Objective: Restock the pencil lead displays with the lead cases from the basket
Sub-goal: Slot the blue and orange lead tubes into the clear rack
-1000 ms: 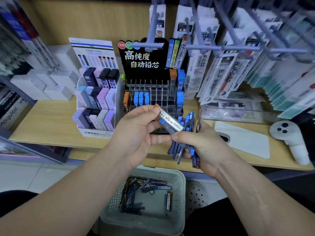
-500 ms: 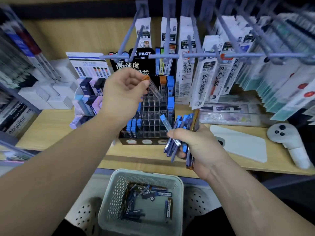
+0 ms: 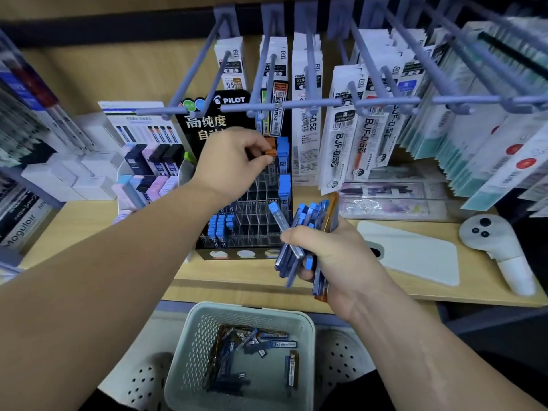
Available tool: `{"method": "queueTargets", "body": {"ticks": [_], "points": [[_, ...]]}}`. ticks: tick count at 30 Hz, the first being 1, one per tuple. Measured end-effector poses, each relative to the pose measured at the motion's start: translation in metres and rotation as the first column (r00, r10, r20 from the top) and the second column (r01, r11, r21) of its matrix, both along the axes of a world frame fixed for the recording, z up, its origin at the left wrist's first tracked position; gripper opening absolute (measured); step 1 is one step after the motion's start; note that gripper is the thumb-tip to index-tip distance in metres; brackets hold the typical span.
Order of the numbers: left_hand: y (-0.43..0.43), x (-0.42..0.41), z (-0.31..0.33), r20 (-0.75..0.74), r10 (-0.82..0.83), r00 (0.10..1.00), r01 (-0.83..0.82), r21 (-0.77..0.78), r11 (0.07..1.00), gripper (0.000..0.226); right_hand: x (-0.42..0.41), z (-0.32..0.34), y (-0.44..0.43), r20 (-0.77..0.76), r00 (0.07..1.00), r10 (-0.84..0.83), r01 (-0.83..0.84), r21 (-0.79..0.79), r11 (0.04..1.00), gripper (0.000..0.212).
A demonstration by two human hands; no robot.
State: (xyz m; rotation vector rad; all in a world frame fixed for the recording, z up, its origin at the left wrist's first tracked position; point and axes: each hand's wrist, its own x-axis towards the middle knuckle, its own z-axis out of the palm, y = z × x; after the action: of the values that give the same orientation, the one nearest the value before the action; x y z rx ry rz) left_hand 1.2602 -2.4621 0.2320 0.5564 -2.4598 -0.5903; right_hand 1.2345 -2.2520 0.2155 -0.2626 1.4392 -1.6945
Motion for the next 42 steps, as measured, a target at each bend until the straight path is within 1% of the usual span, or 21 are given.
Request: {"method": "queueTargets", "body": {"ticks": [2,5,8,11,12,13,14,15,16,17,19,21,22,24,27,31,34,38,40,41,42], "points": [[0.000,-0.001,-0.002,-0.024,0.021,0.999,-0.024,-0.096,0.995,0.007,-0.001,-0.001,0.001,-0.006,1.000,-0.010,0.010,0.006,1.000,0.025],[0.004,-0.002,-0.002,-0.018,0.062,0.998,-0.063,-0.129,0.990,0.014,-0.003,-0.001,0.001,-0.008,1.000,-0.028,0.028,0.008,1.000,0.025],[0.007,-0.001,0.000,-0.025,0.126,0.992,-0.128,-0.056,0.990,0.025,-0.002,-0.001,0.001,-0.011,1.000,-0.028,0.028,0.008,1.000,0.025],[0.013,0.006,0.004,-0.025,0.191,0.981,-0.190,0.045,0.981,0.020,-0.002,-0.003,0.000,-0.017,0.999,-0.031,0.031,0.011,0.999,0.025],[0.018,0.010,0.005,-0.036,0.203,0.979,-0.197,0.120,0.973,0.017,-0.002,-0.004,0.000,-0.021,0.999,-0.036,0.037,0.014,0.999,0.025],[0.025,0.016,0.005,-0.050,0.205,0.978,-0.187,0.238,0.953,0.016,-0.002,-0.005,-0.001,-0.026,0.999,-0.043,0.044,0.014,0.999,0.025],[0.034,0.024,0.006,-0.054,0.199,0.978,-0.163,0.389,0.907,0.016,-0.002,-0.005,-0.001,-0.035,0.998,-0.046,0.047,0.014,0.999,0.025],[0.045,0.034,0.006,-0.040,0.184,0.982,-0.133,0.543,0.829,0.016,-0.002,-0.004,-0.002,-0.050,0.998,-0.040,0.041,0.015,0.999,0.025],[0.056,0.046,0.006,-0.005,0.161,0.987,-0.116,0.672,0.731,0.016,-0.001,-0.004,-0.002,-0.070,0.997,-0.027,0.029,0.021,0.999,0.025],[0.065,0.058,0.004,0.038,0.133,0.990,-0.115,0.762,0.637,0.016,0.002,-0.004,-0.002,-0.095,0.995,-0.011,0.014,0.031,0.999,0.024],[0.076,0.080,-0.001,0.088,0.086,0.992,-0.119,0.861,0.495,0.016,0.008,-0.004,-0.004,-0.144,0.989,0.035,-0.027,0.054,0.998,0.022],[0.078,0.096,-0.004,0.091,0.088,0.992,-0.118,0.919,0.375,0.016,0.016,-0.005,-0.006,-0.178,0.980,0.089,-0.075,0.080,0.994,0.025],[0.078,0.103,-0.005,0.098,0.103,0.990,-0.127,0.936,0.330,0.016,0.020,-0.005,-0.008,-0.190,0.975,0.114,-0.097,0.094,0.991,0.025],[0.077,0.113,-0.006,0.115,0.137,0.984,-0.150,0.950,0.274,0.017,0.027,-0.007,-0.011,-0.212,0.964,0.162,-0.139,0.120,0.983,0.023],[0.077,0.121,-0.008,0.102,0.191,0.976,-0.147,0.961,0.235,0.016,0.036,-0.009,-0.018,-0.208,0.960,0.186,-0.160,0.136,0.978,0.024],[0.070,0.124,-0.011,0.078,0.245,0.966,-0.131,0.969,0.208,0.017,0.043,-0.010,-0.027,-0.132,0.975,0.179,-0.161,0.134,0.978,0.026],[0.060,0.127,-0.011,0.041,0.259,0.965,-0.087,0.982,0.166,0.012,0.045,-0.013,-0.032,-0.065,0.985,0.159,-0.151,0.113,0.982,0.030],[0.049,0.127,-0.012,-0.012,0.257,0.966,-0.017,0.994,0.109,0.016,0.045,-0.015,-0.036,-0.029,0.992,0.123,-0.119,0.102,0.988,0.035],[0.042,0.127,-0.014,-0.034,0.275,0.961,-0.003,0.991,0.134,0.015,0.043,-0.015,-0.038,-0.018,0.995,0.095,-0.093,0.105,0.990,0.028],[0.038,0.127,-0.014,-0.048,0.285,0.957,-0.002,0.985,0.172,0.013,0.042,-0.015,-0.038,-0.017,0.996,0.082,-0.080,0.110,0.991,0.026],[0.034,0.127,-0.015,-0.062,0.294,0.954,-0.008,0.973,0.231,0.011,0.041,-0.015,-0.039,-0.019,0.997,0.071,-0.068,0.117,0.991,0.025]]}}
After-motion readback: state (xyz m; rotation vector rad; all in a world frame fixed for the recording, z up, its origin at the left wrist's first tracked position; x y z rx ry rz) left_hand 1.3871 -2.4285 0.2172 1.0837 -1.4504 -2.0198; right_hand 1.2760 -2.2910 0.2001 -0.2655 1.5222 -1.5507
